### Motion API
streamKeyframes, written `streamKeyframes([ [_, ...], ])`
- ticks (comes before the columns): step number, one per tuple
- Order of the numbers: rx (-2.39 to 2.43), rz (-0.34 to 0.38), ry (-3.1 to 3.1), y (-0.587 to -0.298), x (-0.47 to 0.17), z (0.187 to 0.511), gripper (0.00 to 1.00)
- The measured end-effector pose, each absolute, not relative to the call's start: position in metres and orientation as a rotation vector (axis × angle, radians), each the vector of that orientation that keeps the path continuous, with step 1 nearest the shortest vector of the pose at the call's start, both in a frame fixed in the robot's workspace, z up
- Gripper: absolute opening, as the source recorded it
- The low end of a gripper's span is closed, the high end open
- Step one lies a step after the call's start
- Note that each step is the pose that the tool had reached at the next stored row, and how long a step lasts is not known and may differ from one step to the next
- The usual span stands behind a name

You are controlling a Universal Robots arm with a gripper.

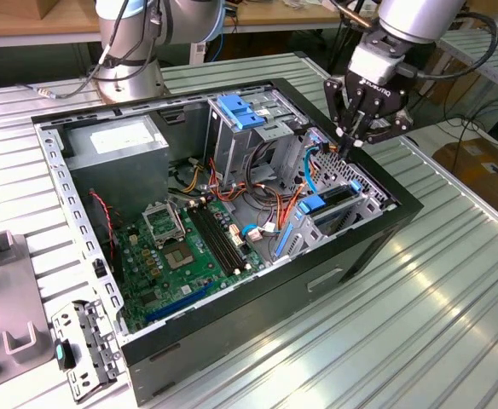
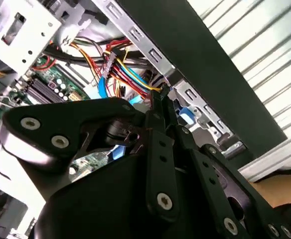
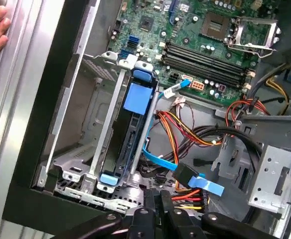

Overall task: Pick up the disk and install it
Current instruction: 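Insert the first disk wire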

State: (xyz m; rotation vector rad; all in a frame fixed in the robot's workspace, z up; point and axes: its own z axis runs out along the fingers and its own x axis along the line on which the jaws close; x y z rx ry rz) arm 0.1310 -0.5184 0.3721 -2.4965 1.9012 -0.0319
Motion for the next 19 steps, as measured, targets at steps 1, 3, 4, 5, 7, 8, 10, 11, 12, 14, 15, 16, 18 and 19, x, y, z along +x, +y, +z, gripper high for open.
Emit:
streamKeyframes([
  [1, -2.427, -0.033, 1.991, -0.521, 0.13, 0.369, 0.16],
  [3, -2.427, -0.033, 1.991, -0.526, 0.127, 0.367, 0.16],
  [4, -2.427, -0.033, 1.991, -0.526, 0.124, 0.367, 0.16],
  [5, -2.426, -0.033, 1.992, -0.526, 0.121, 0.366, 0.16],
  [7, -2.407, -0.033, 2.016, -0.526, 0.121, 0.364, 0.16],
  [8, -2.392, -0.033, 2.033, -0.526, 0.121, 0.363, 0.16],
  [10, -2.372, -0.033, 2.057, -0.526, 0.121, 0.361, 0.16],
  [11, -2.367, -0.034, 2.064, -0.528, 0.121, 0.36, 0.16],
  [12, -2.366, -0.033, 2.064, -0.53, 0.12, 0.36, 0.16],
  [14, -2.367, -0.034, 2.064, -0.531, 0.114, 0.36, 0.16],
  [15, -2.363, -0.034, 2.069, -0.531, 0.114, 0.359, 0.16],
  [16, -2.355, -0.034, 2.078, -0.531, 0.114, 0.359, 0.16],
  [18, -2.335, -0.035, 2.101, -0.532, 0.114, 0.358, 0.16],
  [19, -2.327, -0.034, 2.11, -0.533, 0.114, 0.358, 0.16],
])
